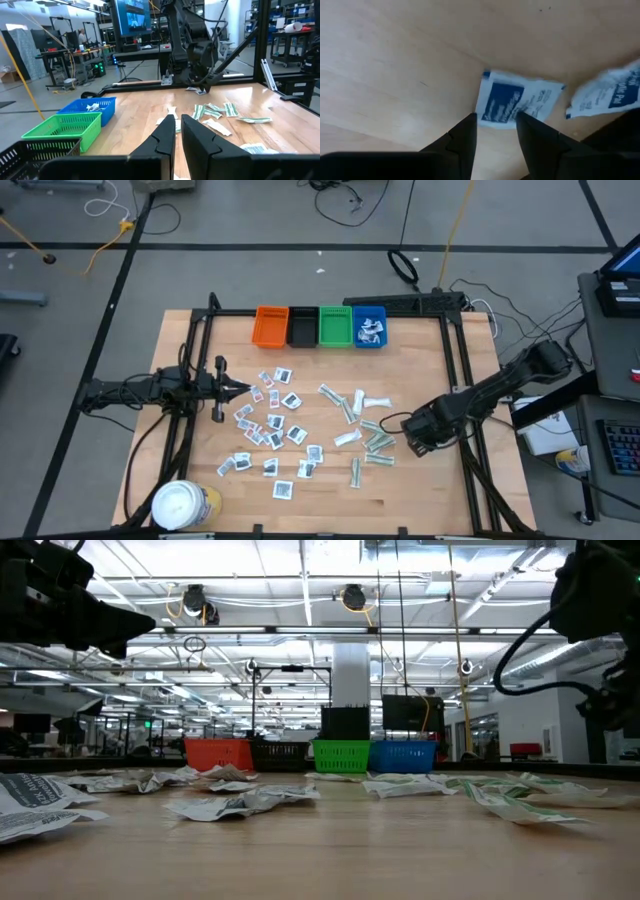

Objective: Pick & Place First Aid Supplies
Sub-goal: Put the blue packet into the blue bin

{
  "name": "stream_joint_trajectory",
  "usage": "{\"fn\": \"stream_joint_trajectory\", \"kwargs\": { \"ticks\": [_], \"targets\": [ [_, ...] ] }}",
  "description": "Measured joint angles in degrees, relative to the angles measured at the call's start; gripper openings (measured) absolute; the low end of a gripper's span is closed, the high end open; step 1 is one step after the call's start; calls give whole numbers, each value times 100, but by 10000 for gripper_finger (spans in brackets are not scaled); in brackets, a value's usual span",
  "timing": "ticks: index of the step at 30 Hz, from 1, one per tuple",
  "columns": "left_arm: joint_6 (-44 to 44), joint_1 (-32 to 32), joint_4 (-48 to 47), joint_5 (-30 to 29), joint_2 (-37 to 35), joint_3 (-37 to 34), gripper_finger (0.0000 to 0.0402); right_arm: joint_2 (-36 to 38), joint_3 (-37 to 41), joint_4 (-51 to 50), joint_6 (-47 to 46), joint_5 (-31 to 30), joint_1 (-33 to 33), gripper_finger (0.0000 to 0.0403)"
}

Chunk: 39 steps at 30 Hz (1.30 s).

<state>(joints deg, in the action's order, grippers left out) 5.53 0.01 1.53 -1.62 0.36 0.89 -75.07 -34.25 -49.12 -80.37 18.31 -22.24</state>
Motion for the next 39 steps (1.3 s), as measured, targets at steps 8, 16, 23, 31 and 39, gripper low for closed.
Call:
{"fn": "stream_joint_trajectory", "kwargs": {
  "ticks": [8,16,23,31,39],
  "targets": [
    [-1,0,-1,-1,0,-1,37,-160,106,311,-77,245,13,60],
    [1,0,-1,-1,0,-2,37,-182,-303,-137,412,206,233,6],
    [1,0,-1,1,0,-1,37,-140,-1395,-1180,1393,244,447,2],
    [1,0,-1,1,0,-1,37,-138,-2551,-2045,2595,86,542,1],
    [1,0,-1,1,1,-1,37,-314,-3185,-2205,3538,68,969,1]
  ]
}}
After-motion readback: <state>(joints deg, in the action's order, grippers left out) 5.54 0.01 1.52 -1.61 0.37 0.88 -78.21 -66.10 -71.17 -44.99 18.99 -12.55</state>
